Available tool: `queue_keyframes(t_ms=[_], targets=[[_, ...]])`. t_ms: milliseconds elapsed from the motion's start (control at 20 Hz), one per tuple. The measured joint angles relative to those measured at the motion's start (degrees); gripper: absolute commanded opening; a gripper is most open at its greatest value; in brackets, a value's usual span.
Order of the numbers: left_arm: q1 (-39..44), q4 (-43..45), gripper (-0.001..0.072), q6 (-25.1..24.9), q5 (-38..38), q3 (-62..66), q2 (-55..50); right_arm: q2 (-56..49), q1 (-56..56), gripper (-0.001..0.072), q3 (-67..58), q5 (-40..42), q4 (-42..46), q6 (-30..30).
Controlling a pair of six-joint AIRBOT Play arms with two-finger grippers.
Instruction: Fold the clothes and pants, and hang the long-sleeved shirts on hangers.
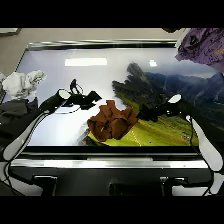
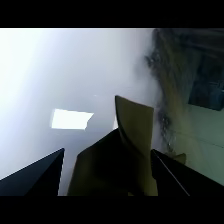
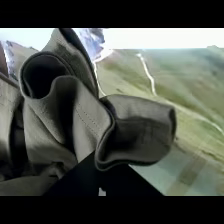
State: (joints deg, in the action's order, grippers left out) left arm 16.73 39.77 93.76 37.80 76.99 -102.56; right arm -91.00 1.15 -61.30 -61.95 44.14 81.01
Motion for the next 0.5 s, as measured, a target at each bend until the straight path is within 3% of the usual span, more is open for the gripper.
queue_keyframes(t_ms=[300,350,400,500], targets=[[1.3,-0.9,0.0589,-1.4,5.4,9.7,-8.3,0.0,0.0,0.003,0.0,-1.0,0.1,0.0],[1.4,-0.9,0.0569,-1.6,5.9,10.3,-8.9,0.0,0.0,0.003,0.0,-1.1,0.1,0.0],[1.5,-1.1,0.0448,-1.7,6.4,10.8,-9.4,0.0,0.0,0.003,0.0,-1.1,0.1,0.0],[1.7,-0.9,0.0444,-1.7,7.7,11.5,-10.1,0.0,0.0,0.003,0.0,-1.3,0.1,0.0]])
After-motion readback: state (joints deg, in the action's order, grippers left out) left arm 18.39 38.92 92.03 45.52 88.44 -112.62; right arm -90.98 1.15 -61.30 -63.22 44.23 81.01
